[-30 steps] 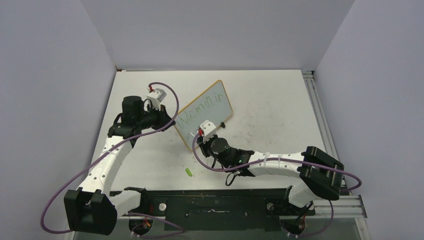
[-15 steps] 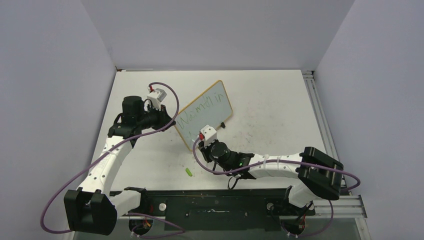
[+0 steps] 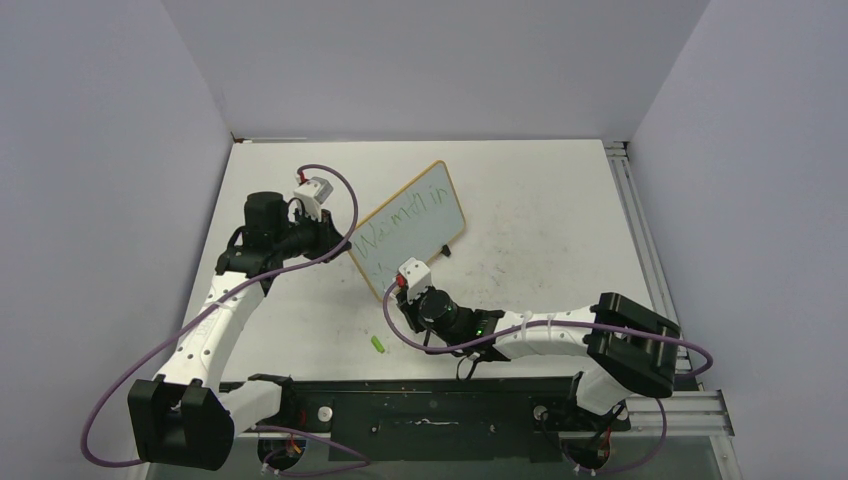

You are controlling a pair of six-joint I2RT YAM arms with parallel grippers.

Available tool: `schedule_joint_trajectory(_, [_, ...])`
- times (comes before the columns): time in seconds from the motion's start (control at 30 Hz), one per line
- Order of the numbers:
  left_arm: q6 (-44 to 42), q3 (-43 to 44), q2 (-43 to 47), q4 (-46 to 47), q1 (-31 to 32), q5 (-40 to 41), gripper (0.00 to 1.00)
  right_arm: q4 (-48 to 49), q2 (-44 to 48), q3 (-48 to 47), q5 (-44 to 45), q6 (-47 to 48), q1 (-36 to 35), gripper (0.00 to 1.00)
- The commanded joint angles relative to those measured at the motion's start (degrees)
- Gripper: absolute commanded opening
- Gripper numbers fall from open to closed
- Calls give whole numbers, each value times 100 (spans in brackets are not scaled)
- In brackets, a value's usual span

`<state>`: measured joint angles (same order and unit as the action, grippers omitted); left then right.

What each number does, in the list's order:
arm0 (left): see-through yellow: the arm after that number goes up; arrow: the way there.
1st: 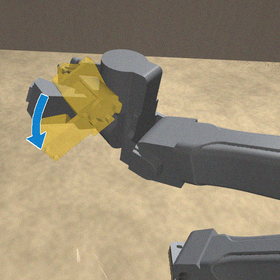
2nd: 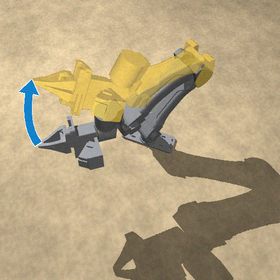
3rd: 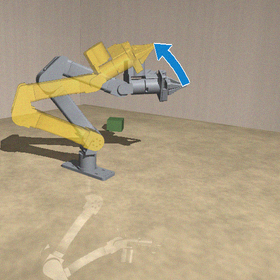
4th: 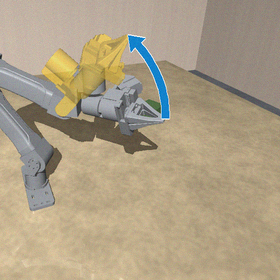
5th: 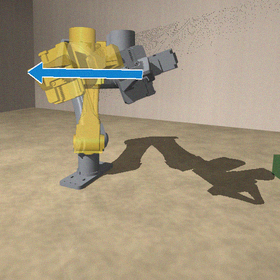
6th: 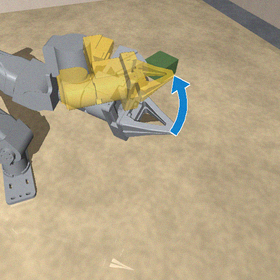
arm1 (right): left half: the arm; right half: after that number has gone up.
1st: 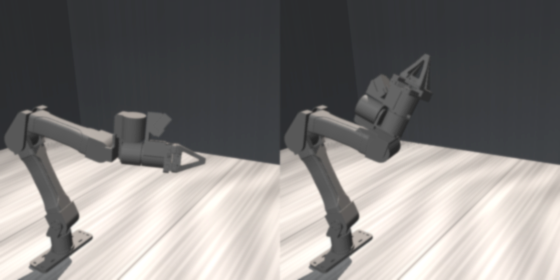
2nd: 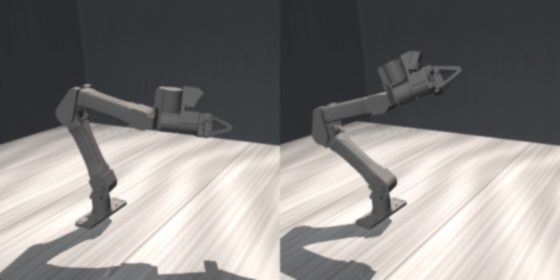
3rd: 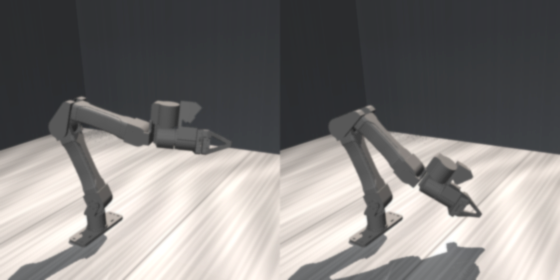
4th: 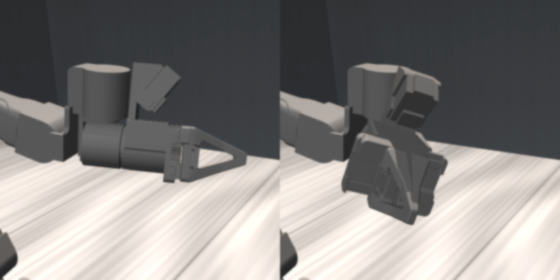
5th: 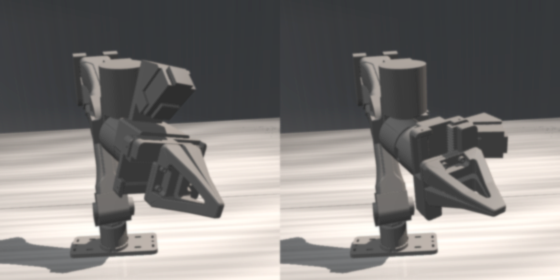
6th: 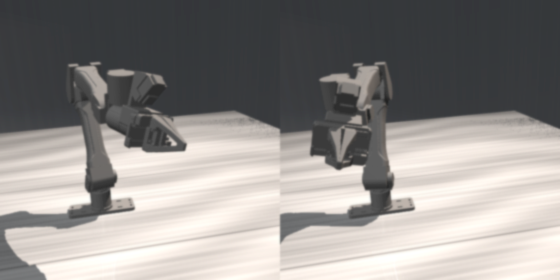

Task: Write a sentence on the whiteboard

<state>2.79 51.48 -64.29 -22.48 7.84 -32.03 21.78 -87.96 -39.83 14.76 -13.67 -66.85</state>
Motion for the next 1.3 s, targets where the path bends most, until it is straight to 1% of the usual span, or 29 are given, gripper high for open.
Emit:
schedule_joint_trajectory(0.0, [-68, 107, 38, -72, -1, 60, 0, 168, -34, -54, 18, -44, -43, 5])
schedule_joint_trajectory(0.2, [-68, 107, 48, -81, -1, 53, 0, 125, 65, -193, 152, 77, -35, 5])
schedule_joint_trajectory(0.47, [-68, 107, 51, -79, -2, 56, 0, -106, 500, -401, 436, 241, 22, 5])
schedule_joint_trajectory(0.7, [-68, 101, 33, -72, -1, 52, 0, 128, 548, -450, 140, 297, 342, 5])
schedule_joint_trajectory(1.27, [-66, 116, -15, -71, -4, 46, 0, 311, 470, -499, -167, 330, 357, 5])
